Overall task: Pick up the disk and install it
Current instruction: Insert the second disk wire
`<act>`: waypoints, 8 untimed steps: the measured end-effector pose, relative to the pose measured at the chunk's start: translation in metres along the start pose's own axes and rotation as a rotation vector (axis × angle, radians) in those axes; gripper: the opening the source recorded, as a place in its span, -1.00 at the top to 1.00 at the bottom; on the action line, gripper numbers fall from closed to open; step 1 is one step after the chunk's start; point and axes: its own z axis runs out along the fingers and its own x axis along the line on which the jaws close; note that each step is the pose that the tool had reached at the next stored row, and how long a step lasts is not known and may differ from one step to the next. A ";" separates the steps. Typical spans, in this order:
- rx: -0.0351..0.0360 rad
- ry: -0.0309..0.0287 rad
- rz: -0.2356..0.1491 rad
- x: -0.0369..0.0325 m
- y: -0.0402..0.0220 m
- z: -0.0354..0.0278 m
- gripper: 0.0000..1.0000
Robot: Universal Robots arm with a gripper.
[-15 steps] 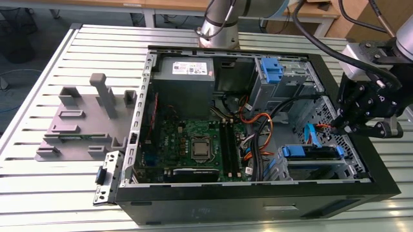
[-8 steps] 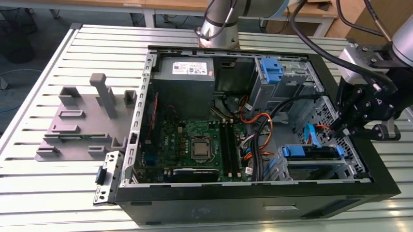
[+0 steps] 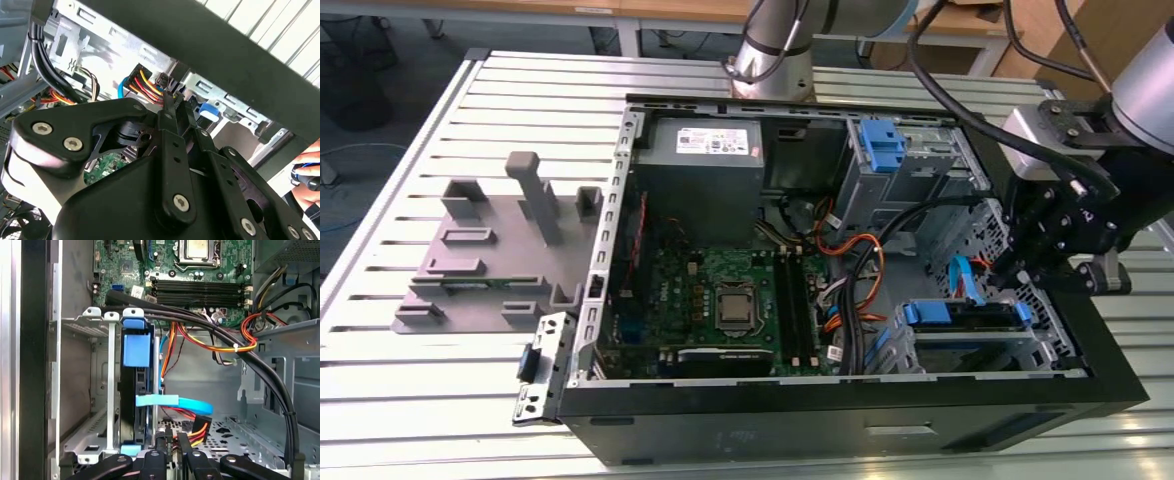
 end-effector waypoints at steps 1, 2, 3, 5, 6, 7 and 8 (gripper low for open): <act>0.0000 -0.0002 0.000 0.0000 0.0009 0.0002 0.54; 0.0000 -0.0001 0.000 0.0001 0.0010 0.0002 0.54; 0.0000 0.0000 0.000 0.0001 0.0010 0.0002 0.54; 0.0000 0.0000 0.000 0.0000 0.0010 0.0002 0.54; 0.0000 0.0000 0.000 0.0000 0.0010 0.0002 0.54; 0.0000 0.0001 0.000 0.0000 0.0010 0.0002 0.54; 0.0000 0.0000 0.000 0.0000 0.0010 0.0002 0.54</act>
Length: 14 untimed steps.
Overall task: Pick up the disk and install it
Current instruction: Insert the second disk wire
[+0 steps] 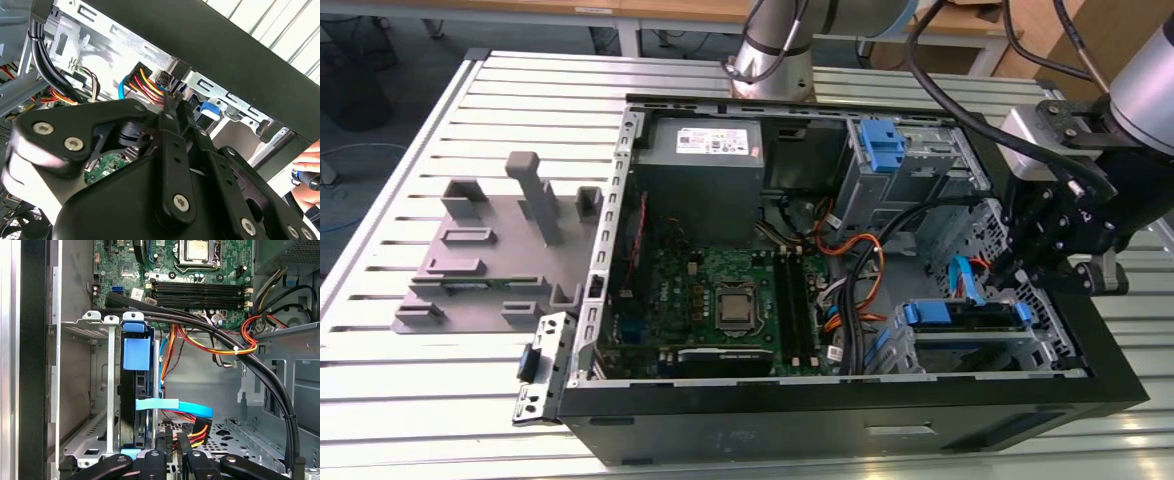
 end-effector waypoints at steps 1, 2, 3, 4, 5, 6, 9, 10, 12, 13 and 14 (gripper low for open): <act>0.0000 0.0000 0.000 0.0000 0.0000 0.0000 0.57; 0.0000 0.0000 0.000 0.0000 0.0000 0.0000 0.68; 0.0000 0.0000 0.000 0.0000 0.0000 0.0000 0.68; 0.0000 0.0000 0.000 0.0000 0.0000 0.0000 0.68; 0.0000 0.0000 0.000 0.0000 0.0000 0.0000 0.68; 0.0000 0.0000 0.000 0.0000 0.0000 0.0000 0.68; 0.0000 0.0000 0.000 0.0000 0.0000 0.0000 0.68; 0.0000 0.0000 0.000 0.0000 0.0000 0.0001 0.68; 0.0000 -0.0003 0.000 0.0000 0.0000 0.0000 0.68; 0.0000 -0.0003 0.000 0.0000 0.0000 -0.0002 0.68; 0.0000 -0.0001 0.000 0.0000 0.0000 -0.0007 0.68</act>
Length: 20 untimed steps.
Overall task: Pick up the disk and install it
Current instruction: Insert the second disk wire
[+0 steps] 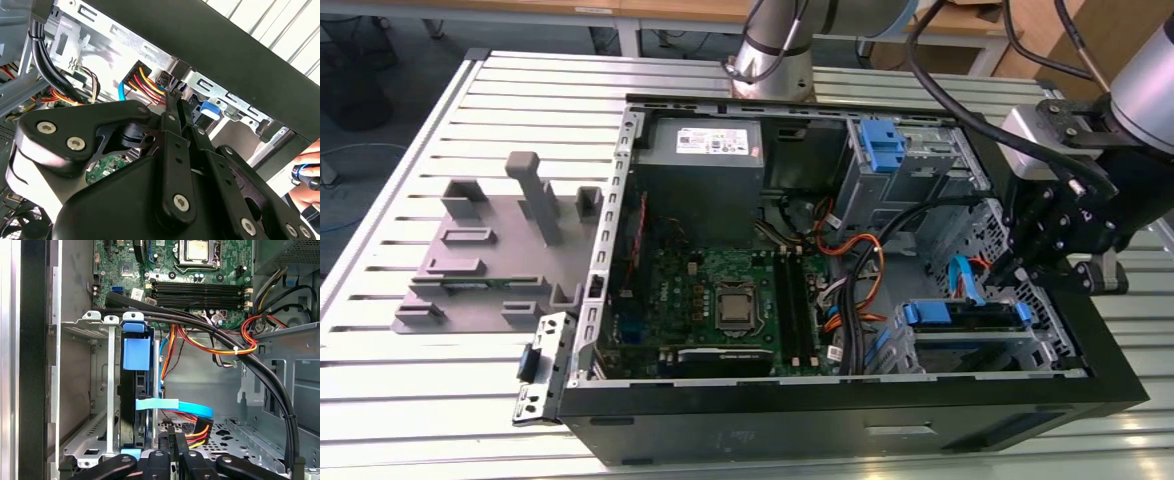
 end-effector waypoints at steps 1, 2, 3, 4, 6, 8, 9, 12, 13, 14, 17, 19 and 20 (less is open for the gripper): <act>0.0000 0.0001 0.000 -0.0001 0.0000 -0.0006 0.68; 0.0000 0.0002 0.000 -0.0001 0.0000 -0.0014 0.68; 0.0000 0.0001 0.000 -0.0001 0.0000 -0.0024 0.68; 0.0000 0.0000 0.000 -0.0002 0.0000 -0.0033 0.68; 0.0000 -0.0001 0.000 -0.0002 0.0000 -0.0047 0.68; 0.0000 -0.0001 0.000 -0.0002 0.0000 -0.0055 0.68; 0.0000 -0.0002 0.000 -0.0002 0.0000 -0.0058 0.68; 0.0001 0.0000 0.000 -0.0003 0.0000 -0.0059 0.68; 0.0003 0.0000 0.000 -0.0002 0.0000 -0.0060 0.68; 0.0006 0.0001 0.000 -0.0002 0.0000 -0.0060 0.68; 0.0006 0.0004 0.000 0.0002 0.0000 -0.0062 0.68; 0.0006 0.0001 0.000 0.0005 -0.0001 -0.0060 0.68; 0.0006 0.0000 0.000 0.0005 0.0000 -0.0060 0.68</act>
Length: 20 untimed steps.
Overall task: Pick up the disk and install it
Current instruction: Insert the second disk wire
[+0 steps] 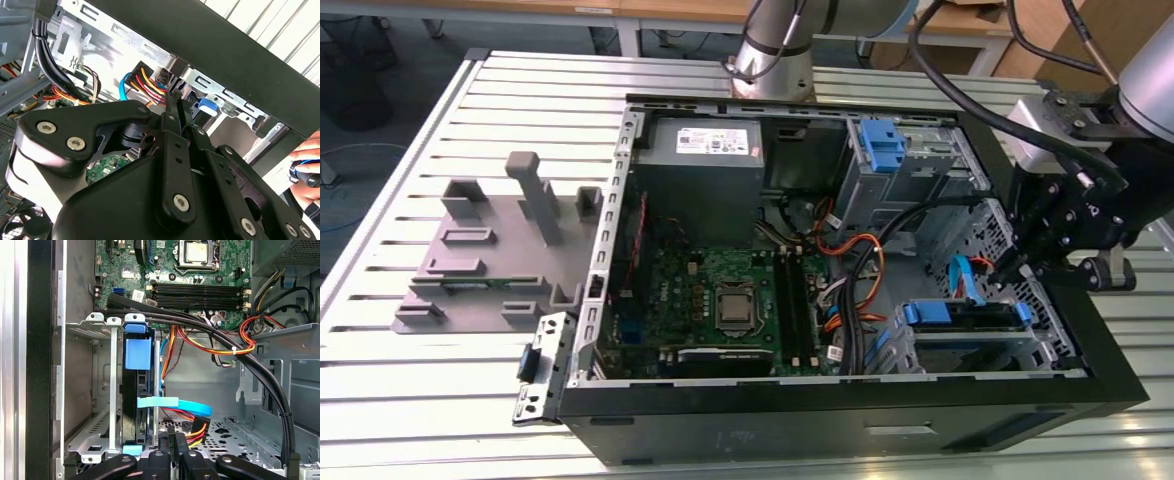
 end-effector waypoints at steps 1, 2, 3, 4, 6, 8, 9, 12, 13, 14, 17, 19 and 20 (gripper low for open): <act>0.0000 0.0001 0.000 0.0000 0.0000 0.0000 0.68; 0.0000 0.0001 0.000 0.0002 0.0000 0.0000 0.68; 0.0000 0.0001 0.000 0.0005 0.0000 0.0000 0.68; 0.0000 0.0001 0.000 0.0008 0.0000 0.0000 0.68; 0.0000 0.0001 0.000 0.0018 0.0000 -0.0001 0.68; 0.0000 0.0001 0.000 0.0033 0.0000 -0.0002 0.68; 0.0000 -0.0001 0.000 0.0040 0.0000 -0.0002 0.68; 0.0000 -0.0017 0.000 0.0058 0.0000 -0.0002 0.68; 0.0001 -0.0027 0.000 0.0067 0.0001 -0.0003 0.68; 0.0004 -0.0048 0.000 0.0078 0.0003 -0.0003 0.68; 0.0024 -0.0105 0.000 0.0100 0.0015 -0.0004 0.68; 0.0050 -0.0127 0.000 0.0108 0.0034 -0.0005 0.68; 0.0068 -0.0138 0.000 0.0111 0.0048 -0.0006 0.68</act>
